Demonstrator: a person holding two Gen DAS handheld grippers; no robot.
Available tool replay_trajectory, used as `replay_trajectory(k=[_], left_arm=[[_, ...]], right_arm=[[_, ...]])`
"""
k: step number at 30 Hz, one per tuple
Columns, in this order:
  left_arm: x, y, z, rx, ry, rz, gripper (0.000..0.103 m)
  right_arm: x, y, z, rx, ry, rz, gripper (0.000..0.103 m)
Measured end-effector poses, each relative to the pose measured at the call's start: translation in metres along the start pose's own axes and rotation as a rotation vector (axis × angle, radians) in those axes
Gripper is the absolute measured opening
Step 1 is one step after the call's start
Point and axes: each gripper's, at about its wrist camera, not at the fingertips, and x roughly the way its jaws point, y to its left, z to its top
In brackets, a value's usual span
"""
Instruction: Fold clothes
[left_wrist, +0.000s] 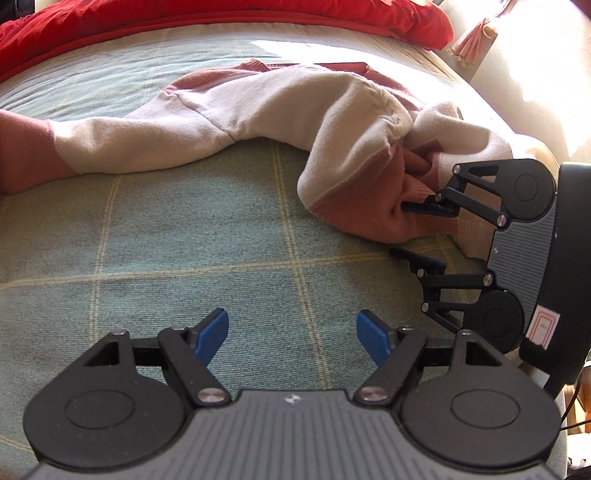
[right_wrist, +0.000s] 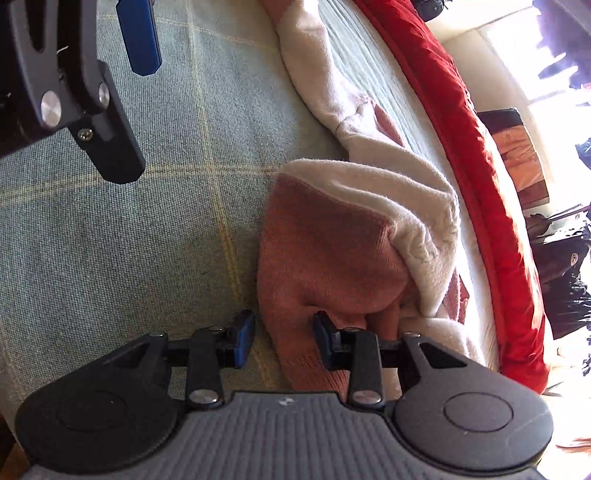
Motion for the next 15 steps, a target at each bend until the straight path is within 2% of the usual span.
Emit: replay_trajectory(k=[5,10,11,12,13,15], left_arm=[[0.0,-0.001,0.0,0.003,0.003,-0.007,0.077],[0.002,-0.001,0.0,0.002,0.008,-0.006,0.077],[0.002,-0.001,0.0,0.004,0.008,-0.005,0.077],[0.001,-0.001,-0.001,0.004,0.006,-0.005,0.077],[0.0,-0.001,-0.001,0.004,0.005,-0.006,0.077],[0.0,0.001,-0.003,0.002,0.004,-0.002,0.077]], right_arm=[[-0.004,0.008,0.0,-0.1,-0.028,-0.099,0.04],[0.001,0.005,0.0,-0.112,-0.03,-0.095,0.04],[0.003,0.002,0.001,-0.092,-0.024,-0.072,0.038],[0.002,0.0,0.002,-0.063,-0.022,-0.043,0.027],[-0.001,-0.001,0.003,-0.033,-0.022,-0.012,0.022],[-0.007,-0.006,0.005,0.018,-0.025,0.031,0.016]])
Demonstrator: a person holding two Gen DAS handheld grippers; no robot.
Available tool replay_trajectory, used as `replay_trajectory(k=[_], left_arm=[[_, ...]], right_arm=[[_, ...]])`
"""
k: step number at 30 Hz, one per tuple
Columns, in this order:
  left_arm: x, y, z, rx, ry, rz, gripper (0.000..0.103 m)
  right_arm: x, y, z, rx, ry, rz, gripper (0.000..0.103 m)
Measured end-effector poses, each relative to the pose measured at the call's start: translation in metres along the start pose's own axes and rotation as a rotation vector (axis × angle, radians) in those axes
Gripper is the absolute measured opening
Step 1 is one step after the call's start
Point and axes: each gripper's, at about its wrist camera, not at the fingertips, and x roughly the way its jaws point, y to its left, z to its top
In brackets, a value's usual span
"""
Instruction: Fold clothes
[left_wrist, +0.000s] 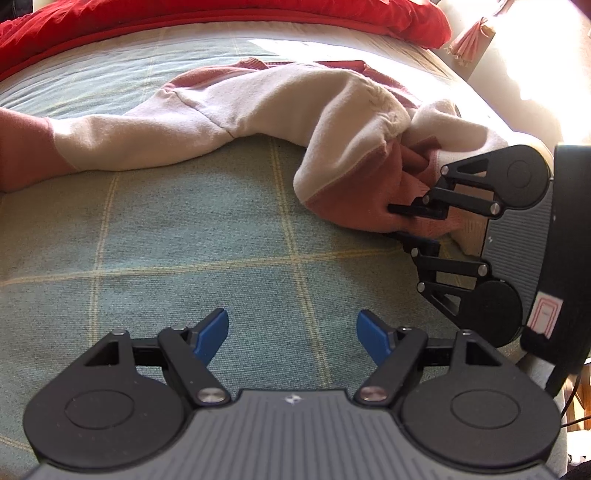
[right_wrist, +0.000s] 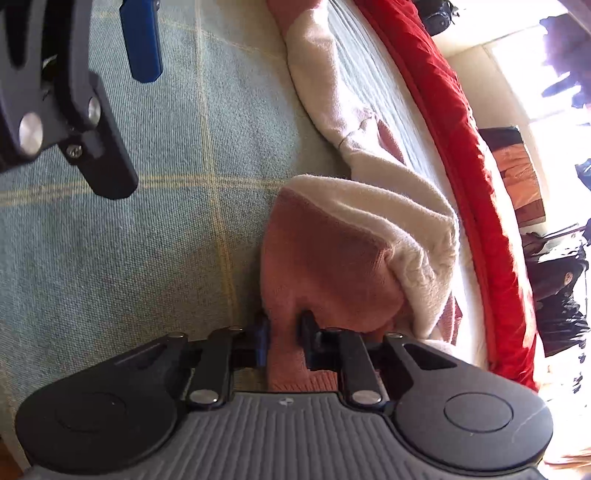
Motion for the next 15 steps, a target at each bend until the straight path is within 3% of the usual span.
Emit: replay_trajectory(k=[4,15], left_arm=[[-0.002,0.003,-0.003,0.007,-0.008,0.012,0.077],[-0.02,-0.003,-0.023,0.15,-0.074,0.036,0.077]], right_arm=[[-0.013,-0.016,0.003,0.087,-0.01,0.059,0.013],[-0.052,-0.071,0.02,0.446,-0.07,0.35,0.013]])
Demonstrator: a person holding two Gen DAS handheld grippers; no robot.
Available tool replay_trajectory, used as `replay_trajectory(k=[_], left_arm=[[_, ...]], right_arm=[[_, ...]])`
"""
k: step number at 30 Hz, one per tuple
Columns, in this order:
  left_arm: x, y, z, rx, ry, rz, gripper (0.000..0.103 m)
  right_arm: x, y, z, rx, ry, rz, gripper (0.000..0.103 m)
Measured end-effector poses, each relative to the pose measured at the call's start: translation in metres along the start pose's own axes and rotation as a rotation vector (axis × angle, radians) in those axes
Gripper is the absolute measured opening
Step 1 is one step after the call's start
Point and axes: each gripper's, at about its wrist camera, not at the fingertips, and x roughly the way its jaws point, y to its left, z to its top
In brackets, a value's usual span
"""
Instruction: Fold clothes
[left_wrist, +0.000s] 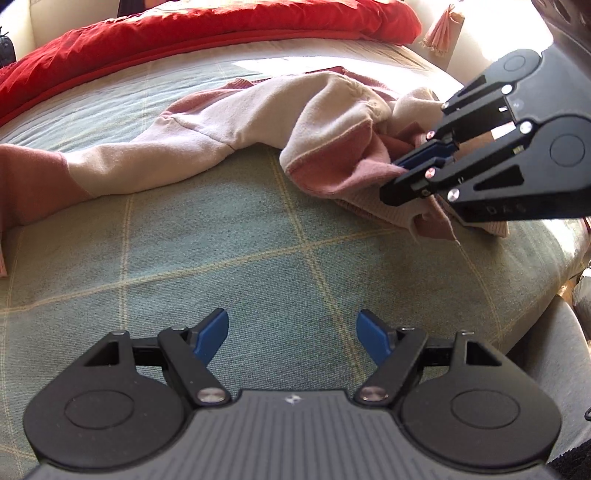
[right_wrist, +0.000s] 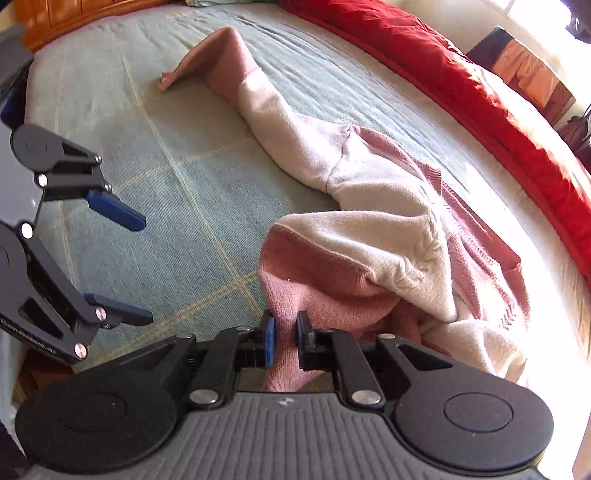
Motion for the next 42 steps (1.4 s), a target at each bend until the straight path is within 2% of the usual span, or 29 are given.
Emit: replay_trajectory(k=[8,19,31,33,38,42], left_arm=[[-0.028,0.004,-0.011,0.004,-0.062,0.01,0.077],[-0.055,0.022,-0.037,-0.04,-0.092,0.019,0.077],[-0.075,0.045,-0.057,-0.113,-0.113,0.029,0.077],[-0.075,0.046,-0.058,-0.116,-0.108,0.033,0.077],[-0.074,0.047,-0.056,-0.116,-0.098,0.041,0.077],[-0.071,0.045,-0.054,-0.11,-0.092,0.04,0.079]], right_arm=[[-0.019,0.014,0.021,0.085,-0.031,0.113,0.013],[-0.031,0.044,0.052,0.103,-0.049,0.249,0.013],[0.0,0.09,0.097,0.1,-0.031,0.382,0.013],[0.009,0.092,0.101,0.122,-0.028,0.424,0.009],[0.022,0.102,0.105,0.096,-0.003,0.368,0.011],[0.017,0.079,0.092,0.143,-0.012,0.317,0.015]])
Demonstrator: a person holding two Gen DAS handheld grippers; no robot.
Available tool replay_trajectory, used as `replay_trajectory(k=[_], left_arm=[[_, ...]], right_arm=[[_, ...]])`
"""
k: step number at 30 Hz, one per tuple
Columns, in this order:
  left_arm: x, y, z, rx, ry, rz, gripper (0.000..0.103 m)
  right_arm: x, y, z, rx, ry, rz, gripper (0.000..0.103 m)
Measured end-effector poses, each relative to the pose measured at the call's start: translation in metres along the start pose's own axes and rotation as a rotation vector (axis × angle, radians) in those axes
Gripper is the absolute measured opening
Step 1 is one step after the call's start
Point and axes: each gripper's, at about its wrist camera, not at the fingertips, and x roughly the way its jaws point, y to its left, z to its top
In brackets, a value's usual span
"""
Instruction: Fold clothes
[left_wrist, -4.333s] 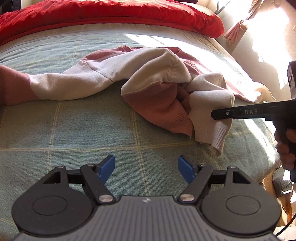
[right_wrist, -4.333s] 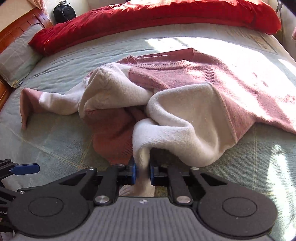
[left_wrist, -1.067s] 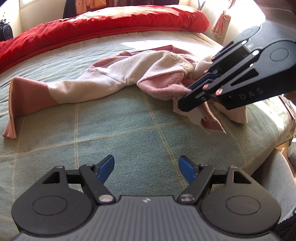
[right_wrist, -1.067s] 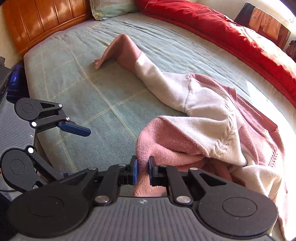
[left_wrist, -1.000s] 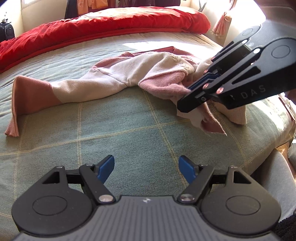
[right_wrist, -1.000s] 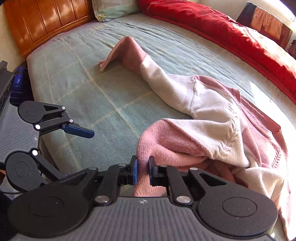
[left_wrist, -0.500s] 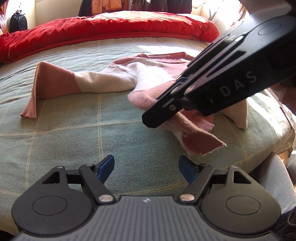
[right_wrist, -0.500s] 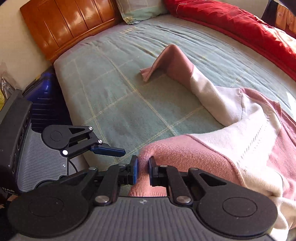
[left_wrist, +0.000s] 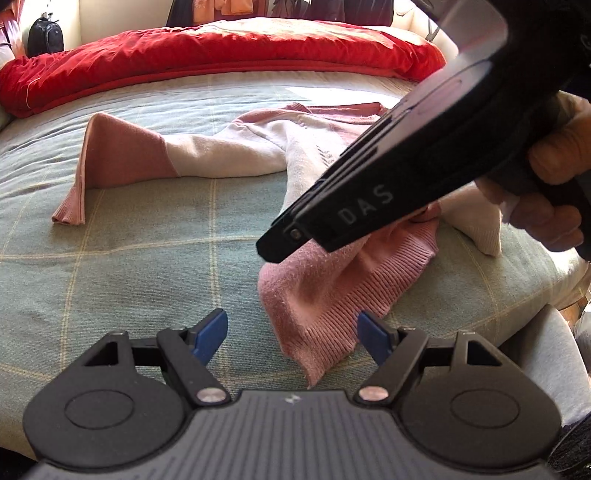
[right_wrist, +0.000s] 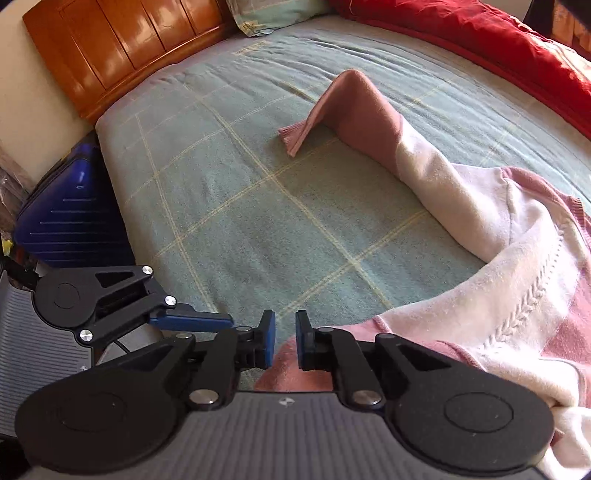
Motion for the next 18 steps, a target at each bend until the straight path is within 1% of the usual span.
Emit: replay_trajectory(k=[3,7,10,11,15,16,17,18], left_arm=[[0.004,-0.005,0.002,0.011,0.004,-0.003,0.079],[0.009,-0.013,0.004,0.029,0.007,-0.004,0.079],[0.01,-0.02,0.005,0.045,0.01,-0.002,0.079],[0.01,-0.024,0.004,0.05,0.013,-0.003,0.079],[0.011,-0.035,0.008,0.086,0.009,-0.004,0.079],[0.01,-0.039,0.01,0.096,0.006,-0.009,0.079],[0.01,-0.043,0.012,0.107,0.004,-0.014,0.079],[0.01,-0.047,0.013,0.117,0.002,-0.018,0.079]], right_arm=[[-0.014,-0.024,-0.012,0.062,-0.022,-0.038,0.015],[-0.035,-0.061,-0.039,0.187,-0.062,-0.087,0.016],[-0.054,-0.092,-0.072,0.323,-0.098,-0.129,0.018],[-0.06,-0.1,-0.084,0.365,-0.112,-0.142,0.021],[-0.088,-0.129,-0.131,0.53,-0.175,-0.191,0.024],[-0.095,-0.135,-0.142,0.568,-0.195,-0.201,0.025],[-0.101,-0.14,-0.155,0.605,-0.211,-0.224,0.032],[-0.107,-0.146,-0.168,0.641,-0.226,-0.253,0.036]])
